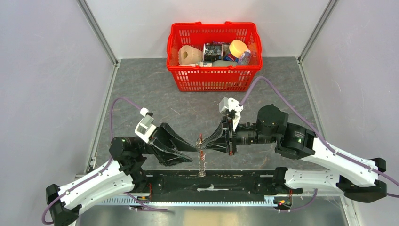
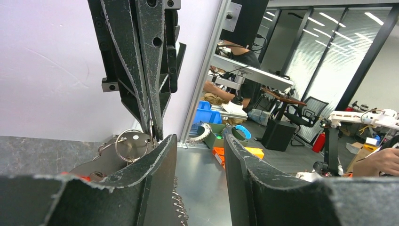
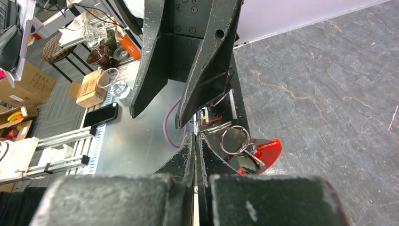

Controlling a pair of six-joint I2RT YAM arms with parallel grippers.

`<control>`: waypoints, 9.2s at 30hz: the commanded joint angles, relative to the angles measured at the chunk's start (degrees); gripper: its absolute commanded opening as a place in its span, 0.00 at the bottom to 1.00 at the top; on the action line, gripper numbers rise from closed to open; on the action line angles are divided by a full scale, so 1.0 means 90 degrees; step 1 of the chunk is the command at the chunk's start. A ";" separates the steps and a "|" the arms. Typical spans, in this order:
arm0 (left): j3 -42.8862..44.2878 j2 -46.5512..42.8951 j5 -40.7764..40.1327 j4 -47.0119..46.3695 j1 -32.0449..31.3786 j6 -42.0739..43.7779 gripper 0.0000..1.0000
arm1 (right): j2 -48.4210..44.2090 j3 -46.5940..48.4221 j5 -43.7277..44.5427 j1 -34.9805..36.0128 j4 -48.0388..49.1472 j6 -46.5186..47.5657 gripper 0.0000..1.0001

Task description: Put the keys on the keyring

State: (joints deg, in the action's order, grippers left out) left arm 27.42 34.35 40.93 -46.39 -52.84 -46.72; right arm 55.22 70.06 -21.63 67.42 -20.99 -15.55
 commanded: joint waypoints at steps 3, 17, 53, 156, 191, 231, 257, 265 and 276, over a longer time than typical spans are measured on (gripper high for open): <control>0.0141 -0.0044 -0.0104 -0.0083 -0.0018 -0.0095 0.47 | -0.0135 -0.0099 0.0020 0.0066 0.0866 -0.0077 0.00; 0.0225 -0.0248 -0.0256 0.0515 -0.0018 0.0167 0.44 | -0.0319 -0.0199 -0.0203 0.0093 0.1034 -0.0100 0.00; 0.0356 -0.0192 -0.0603 0.0706 -0.0018 0.0306 0.27 | -0.0101 -0.0791 0.0147 0.0173 0.2285 -0.0389 0.00; 0.0049 -0.0828 -0.1188 0.1258 -0.0018 0.0269 0.40 | -0.0495 -0.0798 0.1315 0.0771 0.1740 0.0282 0.00; 0.0126 -0.0838 -0.1021 0.1320 -0.0018 0.0230 0.33 | -0.0086 -0.0329 0.1179 0.0766 0.1965 0.0392 0.00; 0.0115 -0.0911 -0.1237 0.1465 -0.0018 0.0347 0.28 | 0.0018 -0.0235 0.0765 0.0773 0.1981 0.0230 0.00; 0.0167 -0.0833 -0.1107 0.1470 -0.0018 0.0318 0.15 | -0.0063 -0.0293 0.0895 0.0780 0.2178 0.0249 0.00; 0.0252 -0.0767 -0.1155 0.1705 -0.0018 0.0409 0.02 | -0.0099 -0.0334 0.0903 0.0781 0.2155 0.0205 0.00; 0.0229 -0.0883 -0.1232 0.1878 -0.0017 0.0504 0.02 | -0.0399 -0.0419 0.1196 0.0781 0.1730 0.0181 0.30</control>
State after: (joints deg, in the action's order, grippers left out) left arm 28.25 26.81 30.09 -29.52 -52.99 -43.79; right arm 53.82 64.99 -12.86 74.15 -6.92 -14.04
